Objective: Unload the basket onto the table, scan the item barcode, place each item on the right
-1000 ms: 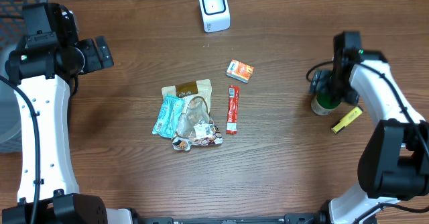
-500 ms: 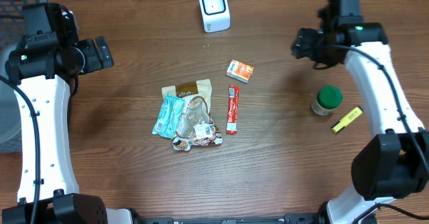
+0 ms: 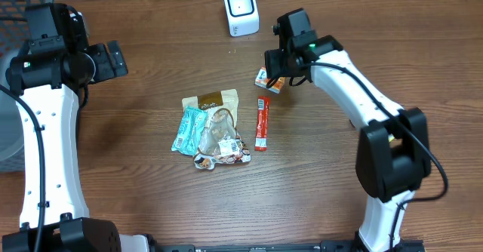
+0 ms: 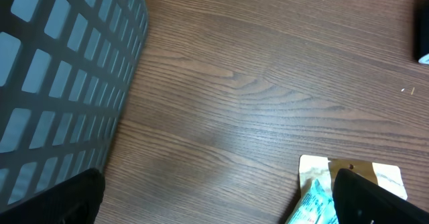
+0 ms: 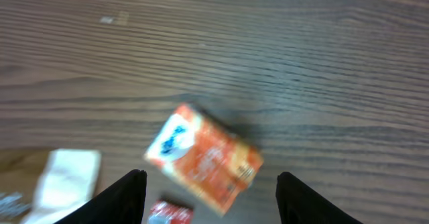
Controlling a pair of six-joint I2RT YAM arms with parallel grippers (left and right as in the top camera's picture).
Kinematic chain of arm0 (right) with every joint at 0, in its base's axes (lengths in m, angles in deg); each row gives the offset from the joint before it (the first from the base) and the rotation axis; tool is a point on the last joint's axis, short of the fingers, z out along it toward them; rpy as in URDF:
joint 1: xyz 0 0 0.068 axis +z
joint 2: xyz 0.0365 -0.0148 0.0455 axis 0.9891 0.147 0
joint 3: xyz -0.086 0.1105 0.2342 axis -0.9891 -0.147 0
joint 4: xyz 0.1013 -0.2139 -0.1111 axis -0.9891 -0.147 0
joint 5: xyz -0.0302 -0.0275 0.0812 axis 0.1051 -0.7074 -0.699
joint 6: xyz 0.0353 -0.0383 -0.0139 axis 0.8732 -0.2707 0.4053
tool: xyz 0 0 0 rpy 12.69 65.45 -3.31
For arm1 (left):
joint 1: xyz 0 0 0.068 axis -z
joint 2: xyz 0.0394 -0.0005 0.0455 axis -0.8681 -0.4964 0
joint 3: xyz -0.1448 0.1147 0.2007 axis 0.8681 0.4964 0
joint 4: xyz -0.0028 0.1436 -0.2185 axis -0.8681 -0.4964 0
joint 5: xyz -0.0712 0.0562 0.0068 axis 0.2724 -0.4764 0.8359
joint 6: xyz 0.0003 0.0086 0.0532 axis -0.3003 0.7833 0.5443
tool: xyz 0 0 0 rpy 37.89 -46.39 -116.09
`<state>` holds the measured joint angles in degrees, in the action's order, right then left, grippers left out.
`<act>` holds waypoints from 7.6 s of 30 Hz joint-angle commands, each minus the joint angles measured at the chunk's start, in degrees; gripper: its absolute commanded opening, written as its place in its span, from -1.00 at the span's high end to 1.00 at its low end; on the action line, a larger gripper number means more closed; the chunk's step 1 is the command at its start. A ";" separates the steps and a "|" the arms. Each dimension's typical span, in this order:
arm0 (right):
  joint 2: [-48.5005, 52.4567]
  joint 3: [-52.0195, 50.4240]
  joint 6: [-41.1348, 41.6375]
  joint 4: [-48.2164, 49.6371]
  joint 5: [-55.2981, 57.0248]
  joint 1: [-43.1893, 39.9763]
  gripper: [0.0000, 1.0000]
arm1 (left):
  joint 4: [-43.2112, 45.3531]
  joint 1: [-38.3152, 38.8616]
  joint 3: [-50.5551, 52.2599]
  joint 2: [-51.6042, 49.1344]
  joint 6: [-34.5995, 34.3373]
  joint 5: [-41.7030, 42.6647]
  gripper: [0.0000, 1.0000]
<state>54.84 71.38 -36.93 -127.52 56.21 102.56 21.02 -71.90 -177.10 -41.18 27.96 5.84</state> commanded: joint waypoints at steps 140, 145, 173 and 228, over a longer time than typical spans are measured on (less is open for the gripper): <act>3.54 3.76 7.61 -25.90 3.15 2.64 0.20 | 0.09 0.44 -0.61 -0.35 -0.74 0.48 -0.99; 3.58 3.43 7.61 -25.79 3.28 2.64 0.21 | 0.07 0.44 -0.61 -0.35 -0.74 0.50 -0.99; 3.65 0.50 9.11 -22.84 3.28 2.78 0.35 | 0.07 0.44 -0.61 -0.35 -0.74 0.50 -1.00; 3.58 7.43 10.82 -26.27 2.21 2.21 0.07 | 0.09 0.44 -0.61 -0.35 -0.74 0.48 -1.00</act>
<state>58.21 78.49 -26.40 -154.01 58.66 105.14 21.02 -71.86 -177.08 -41.18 27.96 5.86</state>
